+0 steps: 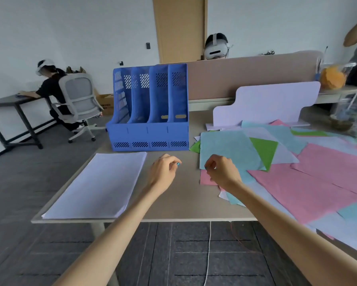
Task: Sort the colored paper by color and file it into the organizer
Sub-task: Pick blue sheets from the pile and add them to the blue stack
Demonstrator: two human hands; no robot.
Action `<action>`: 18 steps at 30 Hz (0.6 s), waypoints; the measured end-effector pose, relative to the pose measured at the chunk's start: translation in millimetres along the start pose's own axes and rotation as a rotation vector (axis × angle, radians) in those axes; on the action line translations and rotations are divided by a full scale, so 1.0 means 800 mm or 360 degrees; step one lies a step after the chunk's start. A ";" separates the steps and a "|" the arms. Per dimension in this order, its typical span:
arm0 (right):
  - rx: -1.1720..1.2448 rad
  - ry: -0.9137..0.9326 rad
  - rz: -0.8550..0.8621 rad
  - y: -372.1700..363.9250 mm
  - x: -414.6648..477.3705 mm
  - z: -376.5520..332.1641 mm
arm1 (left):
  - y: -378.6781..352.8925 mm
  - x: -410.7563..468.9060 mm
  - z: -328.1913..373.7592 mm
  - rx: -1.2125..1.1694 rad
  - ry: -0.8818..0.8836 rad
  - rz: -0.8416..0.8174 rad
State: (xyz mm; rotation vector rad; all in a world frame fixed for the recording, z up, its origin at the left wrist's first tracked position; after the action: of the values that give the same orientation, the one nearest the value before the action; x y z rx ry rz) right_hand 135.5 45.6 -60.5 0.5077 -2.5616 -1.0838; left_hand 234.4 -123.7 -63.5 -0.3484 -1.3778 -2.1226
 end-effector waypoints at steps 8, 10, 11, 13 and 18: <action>-0.0153 -0.0105 0.0258 0.092 0.039 0.112 | -0.107 0.060 0.083 -0.0117 -0.0015 -0.0106; -0.0167 -0.0131 0.0280 0.104 0.055 0.139 | -0.131 0.077 0.091 -0.0126 -0.0031 -0.0152; -0.0147 -0.0153 0.0286 0.109 0.062 0.151 | -0.142 0.084 0.095 -0.0120 -0.0059 -0.0190; -0.0075 -0.0208 0.0292 0.115 0.079 0.173 | -0.162 0.092 0.100 -0.0046 -0.0110 -0.0309; 0.0206 -0.0417 0.0174 0.121 0.110 0.194 | -0.186 0.093 0.098 0.0194 -0.0017 -0.0612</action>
State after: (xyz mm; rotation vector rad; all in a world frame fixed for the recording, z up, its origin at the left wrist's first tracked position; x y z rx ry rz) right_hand -26.0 166.9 -79.6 0.2656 -2.8633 -1.0095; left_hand 79.4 -33.2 -102.8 -0.0461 -1.6799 -2.3229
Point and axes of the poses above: each hand's wrist, its own x-axis towards the middle knuckle, its own y-axis out of the back of the hand, z = x × y, the point moved 3 cm from there along x, towards the middle knuckle, and after that the axes turned 6 degrees about -y, right-handed, at the moved point
